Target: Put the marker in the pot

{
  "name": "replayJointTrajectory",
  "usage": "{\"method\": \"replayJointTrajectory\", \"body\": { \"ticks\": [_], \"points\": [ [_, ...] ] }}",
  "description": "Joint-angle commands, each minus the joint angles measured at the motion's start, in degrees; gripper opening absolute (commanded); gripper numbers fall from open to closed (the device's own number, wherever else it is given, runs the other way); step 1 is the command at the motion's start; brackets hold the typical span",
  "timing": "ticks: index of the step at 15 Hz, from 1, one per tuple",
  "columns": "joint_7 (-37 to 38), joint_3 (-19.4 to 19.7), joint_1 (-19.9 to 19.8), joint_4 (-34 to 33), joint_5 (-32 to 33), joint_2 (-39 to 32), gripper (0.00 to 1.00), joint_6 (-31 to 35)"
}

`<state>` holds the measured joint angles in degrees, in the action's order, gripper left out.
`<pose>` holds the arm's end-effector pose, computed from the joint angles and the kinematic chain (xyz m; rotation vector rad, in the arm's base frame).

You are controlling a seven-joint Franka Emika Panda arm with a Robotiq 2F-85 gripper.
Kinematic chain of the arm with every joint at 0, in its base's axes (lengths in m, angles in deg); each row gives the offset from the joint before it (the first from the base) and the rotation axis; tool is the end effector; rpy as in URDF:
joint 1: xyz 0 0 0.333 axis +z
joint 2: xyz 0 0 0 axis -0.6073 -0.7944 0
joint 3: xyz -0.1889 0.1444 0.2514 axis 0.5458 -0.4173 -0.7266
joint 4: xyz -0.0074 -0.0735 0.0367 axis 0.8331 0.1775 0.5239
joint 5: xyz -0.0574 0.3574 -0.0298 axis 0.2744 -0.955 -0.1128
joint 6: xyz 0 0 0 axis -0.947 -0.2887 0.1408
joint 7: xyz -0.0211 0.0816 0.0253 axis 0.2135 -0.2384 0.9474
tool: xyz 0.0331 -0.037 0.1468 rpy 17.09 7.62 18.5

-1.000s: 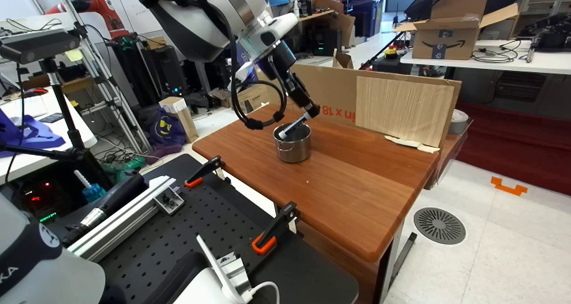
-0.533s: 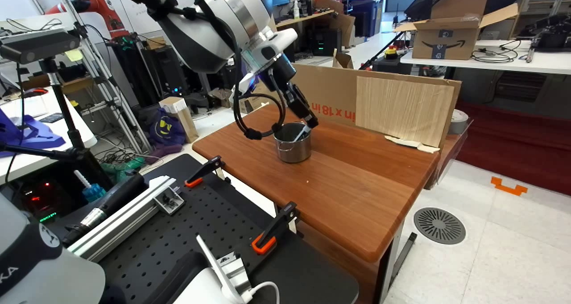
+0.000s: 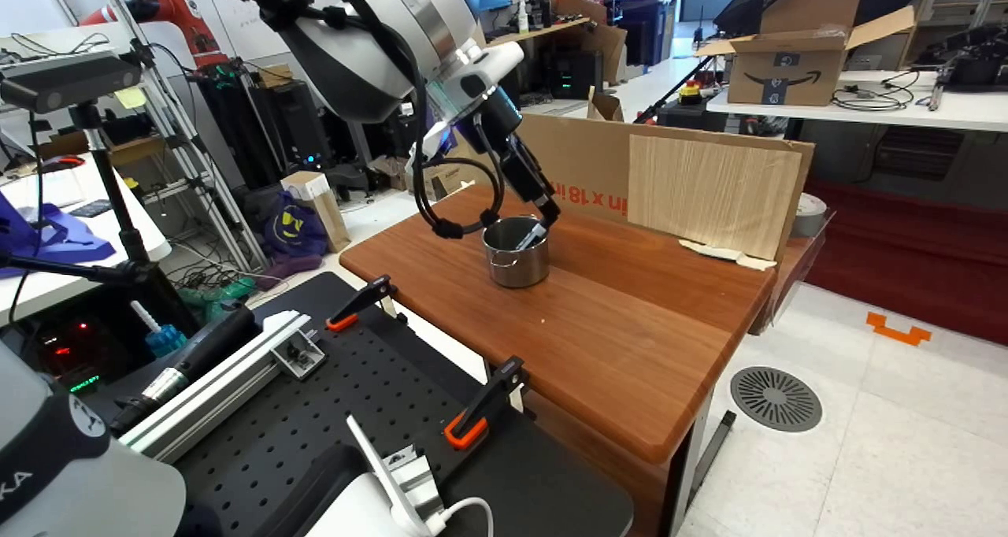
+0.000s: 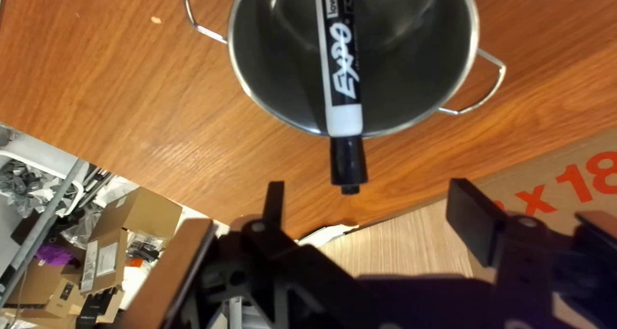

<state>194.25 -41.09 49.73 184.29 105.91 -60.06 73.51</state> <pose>0.5173 0.0403 0.2247 2.5801 -0.9898 0.6770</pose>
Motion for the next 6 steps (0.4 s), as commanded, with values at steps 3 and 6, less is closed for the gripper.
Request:
{"method": "replayJointTrajectory", "body": {
  "ticks": [3, 6],
  "points": [
    [-0.7, -0.7, 0.2, 1.7, 0.0, 3.3, 1.0, 0.9],
    [-0.9, -0.8, 0.2, 2.3, 0.0, 4.0, 1.0, 1.0]
  ]
}}
